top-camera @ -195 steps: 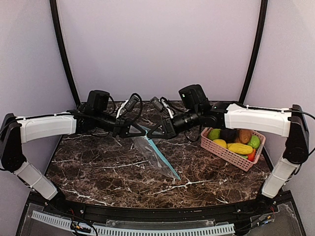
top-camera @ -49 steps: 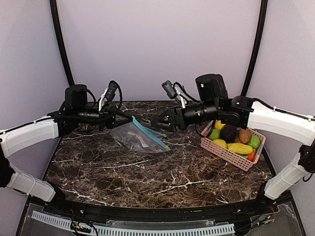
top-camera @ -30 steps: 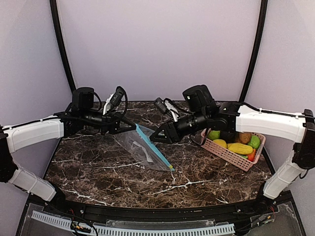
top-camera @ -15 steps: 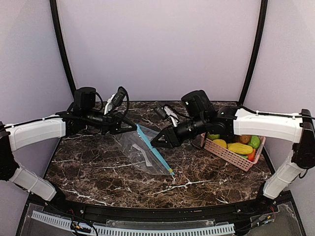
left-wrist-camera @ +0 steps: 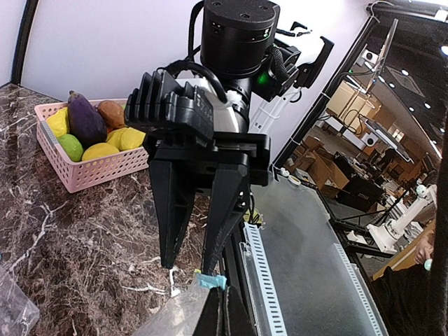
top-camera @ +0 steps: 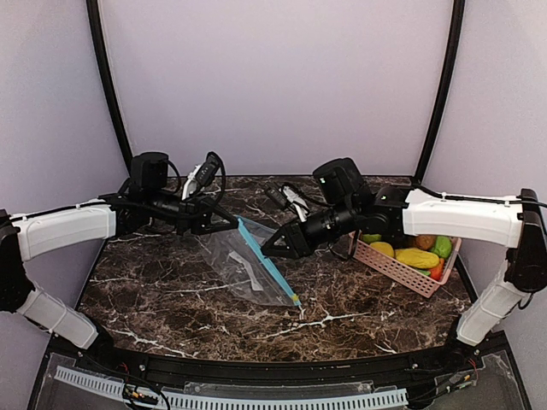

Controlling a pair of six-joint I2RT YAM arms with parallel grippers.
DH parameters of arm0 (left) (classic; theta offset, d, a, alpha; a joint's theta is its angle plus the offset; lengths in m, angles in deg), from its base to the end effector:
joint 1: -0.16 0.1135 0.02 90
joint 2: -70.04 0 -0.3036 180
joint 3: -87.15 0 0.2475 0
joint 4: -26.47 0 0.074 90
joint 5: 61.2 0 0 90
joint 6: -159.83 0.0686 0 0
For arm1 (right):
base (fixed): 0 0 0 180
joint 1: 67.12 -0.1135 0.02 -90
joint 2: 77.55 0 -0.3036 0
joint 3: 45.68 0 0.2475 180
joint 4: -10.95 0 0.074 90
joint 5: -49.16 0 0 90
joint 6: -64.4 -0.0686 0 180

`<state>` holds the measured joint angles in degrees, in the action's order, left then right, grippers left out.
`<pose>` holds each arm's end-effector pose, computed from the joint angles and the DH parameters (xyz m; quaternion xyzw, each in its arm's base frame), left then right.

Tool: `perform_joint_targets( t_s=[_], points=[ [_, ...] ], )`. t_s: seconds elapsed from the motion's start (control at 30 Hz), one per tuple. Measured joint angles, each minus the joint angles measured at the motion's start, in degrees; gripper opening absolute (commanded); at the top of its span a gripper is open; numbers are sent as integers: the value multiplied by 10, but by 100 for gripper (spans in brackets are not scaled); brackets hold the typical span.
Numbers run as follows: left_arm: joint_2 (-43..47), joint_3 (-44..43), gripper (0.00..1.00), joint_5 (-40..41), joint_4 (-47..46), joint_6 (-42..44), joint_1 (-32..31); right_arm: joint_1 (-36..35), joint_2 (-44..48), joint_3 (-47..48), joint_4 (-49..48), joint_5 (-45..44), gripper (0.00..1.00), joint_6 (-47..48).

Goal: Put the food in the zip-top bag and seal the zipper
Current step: Pass from the left arm to the right

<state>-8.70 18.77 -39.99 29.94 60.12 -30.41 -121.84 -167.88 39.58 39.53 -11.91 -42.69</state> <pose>0.2259 -0.2077 0.3431 0.4603 0.5757 -0.5927 0.3248 0.1923 0.3293 0.3209 -0.3869 0.7699 0.4465 0.2412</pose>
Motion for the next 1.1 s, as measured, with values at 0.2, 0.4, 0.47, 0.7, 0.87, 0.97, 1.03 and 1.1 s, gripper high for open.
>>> perform_joint_targets(
  t_s=[0.2,0.4,0.47,0.7,0.87,0.97,1.03,1.1],
  points=[
    [-5,-6,1,-9,10,2,-3,4,0,-4,-3,10,26,5],
    [-5,-10,1,-9,15,5,-4,14,14,-27,-9,13,26,5],
    [-7,-10,1,-9,16,5,-4,16,16,-32,-10,16,26,5],
    [-11,-10,1,-11,17,5,-5,16,16,-38,-19,24,24,3],
    [-12,-10,1,-13,17,5,-5,16,16,-38,-22,34,24,5],
    [-12,-10,1,-13,17,5,-5,16,16,-38,-22,42,24,6],
    [-13,-10,1,-13,17,5,-5,16,14,-38,-22,46,23,6],
    [-15,-10,1,-13,17,5,-5,16,11,-38,-23,48,23,7]
  ],
)
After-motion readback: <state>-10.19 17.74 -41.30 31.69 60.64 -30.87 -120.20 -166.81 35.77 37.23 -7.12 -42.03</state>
